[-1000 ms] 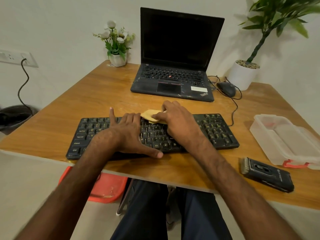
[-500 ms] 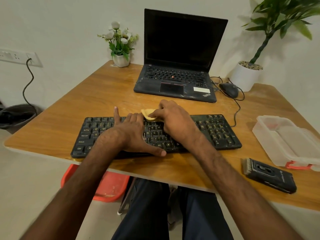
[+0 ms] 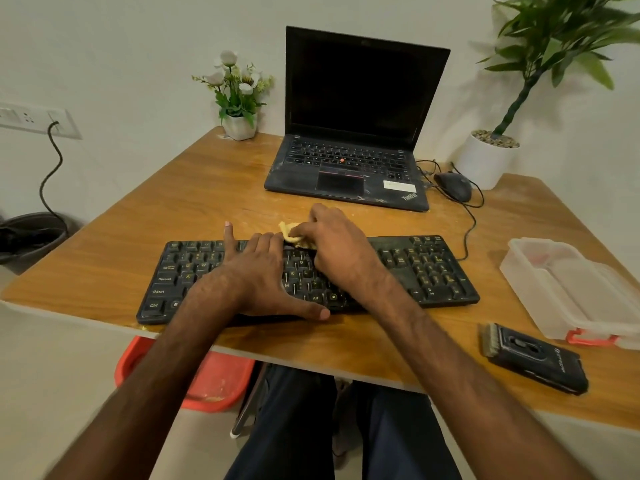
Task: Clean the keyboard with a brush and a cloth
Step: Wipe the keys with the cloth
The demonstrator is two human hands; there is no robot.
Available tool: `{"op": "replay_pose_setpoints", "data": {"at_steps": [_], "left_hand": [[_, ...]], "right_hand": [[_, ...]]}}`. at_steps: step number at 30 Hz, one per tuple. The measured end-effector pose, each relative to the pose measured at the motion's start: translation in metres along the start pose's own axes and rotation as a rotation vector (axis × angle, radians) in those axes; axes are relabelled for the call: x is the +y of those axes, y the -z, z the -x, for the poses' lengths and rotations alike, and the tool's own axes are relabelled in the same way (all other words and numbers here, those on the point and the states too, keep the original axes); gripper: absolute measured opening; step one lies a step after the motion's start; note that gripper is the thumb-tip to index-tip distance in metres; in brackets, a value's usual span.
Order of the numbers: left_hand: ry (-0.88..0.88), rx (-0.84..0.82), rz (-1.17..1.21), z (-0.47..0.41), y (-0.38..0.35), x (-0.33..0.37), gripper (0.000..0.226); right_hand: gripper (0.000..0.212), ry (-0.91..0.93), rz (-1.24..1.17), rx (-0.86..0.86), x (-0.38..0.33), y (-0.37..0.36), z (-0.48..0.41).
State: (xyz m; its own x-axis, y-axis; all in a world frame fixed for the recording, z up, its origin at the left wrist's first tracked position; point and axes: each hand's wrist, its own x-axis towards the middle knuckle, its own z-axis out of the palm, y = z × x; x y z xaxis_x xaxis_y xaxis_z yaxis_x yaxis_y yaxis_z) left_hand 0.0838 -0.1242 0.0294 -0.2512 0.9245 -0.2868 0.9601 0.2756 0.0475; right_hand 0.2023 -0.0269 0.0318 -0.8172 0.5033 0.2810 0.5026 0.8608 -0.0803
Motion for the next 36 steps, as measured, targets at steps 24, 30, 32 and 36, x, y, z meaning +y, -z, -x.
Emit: {"op": "replay_pose_setpoints", "data": {"at_steps": [24,30,32,36], "left_hand": [[-0.049,0.109,-0.023,0.002,-0.016,-0.004,0.15],[-0.037,0.084,-0.03,0.006,-0.012,-0.004,0.149],[-0.031,0.087,-0.028,0.006,-0.012,-0.003,0.149],[-0.022,0.066,-0.022,0.005,-0.011,-0.002,0.147]], "right_hand": [[0.041,0.064,0.124,-0.062,-0.001,0.01,0.008],[0.036,0.061,0.226,-0.108,0.013,0.012,-0.012],[0.035,0.022,0.16,-0.089,0.022,0.016,-0.017],[0.035,0.07,0.094,-0.022,0.023,0.018,-0.009]]}}
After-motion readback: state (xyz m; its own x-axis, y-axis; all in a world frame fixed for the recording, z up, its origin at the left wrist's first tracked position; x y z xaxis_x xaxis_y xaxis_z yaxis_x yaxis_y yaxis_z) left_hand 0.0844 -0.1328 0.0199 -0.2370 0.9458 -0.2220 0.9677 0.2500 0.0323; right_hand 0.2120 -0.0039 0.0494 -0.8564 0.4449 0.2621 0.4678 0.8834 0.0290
